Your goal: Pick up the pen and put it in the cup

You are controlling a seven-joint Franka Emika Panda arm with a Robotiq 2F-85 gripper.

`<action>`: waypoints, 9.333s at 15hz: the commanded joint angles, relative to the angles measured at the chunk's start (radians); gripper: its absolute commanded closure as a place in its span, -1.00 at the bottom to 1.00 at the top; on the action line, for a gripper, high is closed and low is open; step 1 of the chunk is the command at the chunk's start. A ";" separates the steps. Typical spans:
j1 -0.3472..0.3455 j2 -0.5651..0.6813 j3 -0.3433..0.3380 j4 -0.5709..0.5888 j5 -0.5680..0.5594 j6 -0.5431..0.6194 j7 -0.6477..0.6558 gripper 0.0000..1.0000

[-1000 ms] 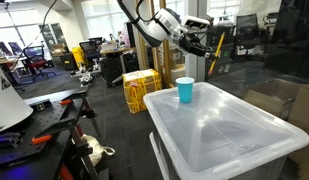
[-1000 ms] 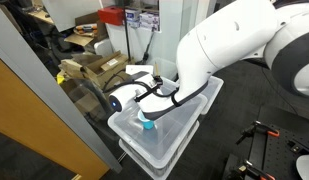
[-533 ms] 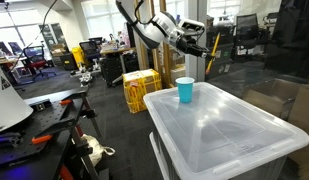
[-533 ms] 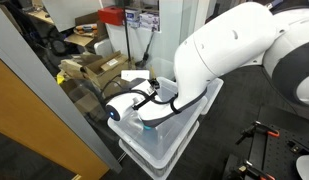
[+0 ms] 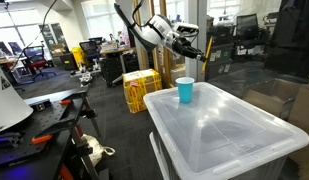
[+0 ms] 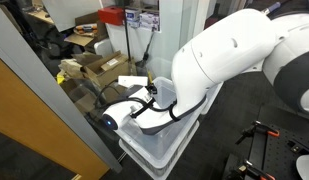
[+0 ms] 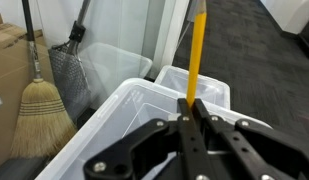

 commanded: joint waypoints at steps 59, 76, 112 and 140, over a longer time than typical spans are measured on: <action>0.041 0.011 0.123 -0.050 0.096 -0.009 0.073 -1.00; 0.034 0.052 0.092 0.010 0.157 -0.109 0.149 -1.00; 0.053 0.144 0.046 0.187 0.143 -0.148 0.145 -1.00; -0.183 -0.422 0.084 -0.477 0.180 0.075 0.243 -1.00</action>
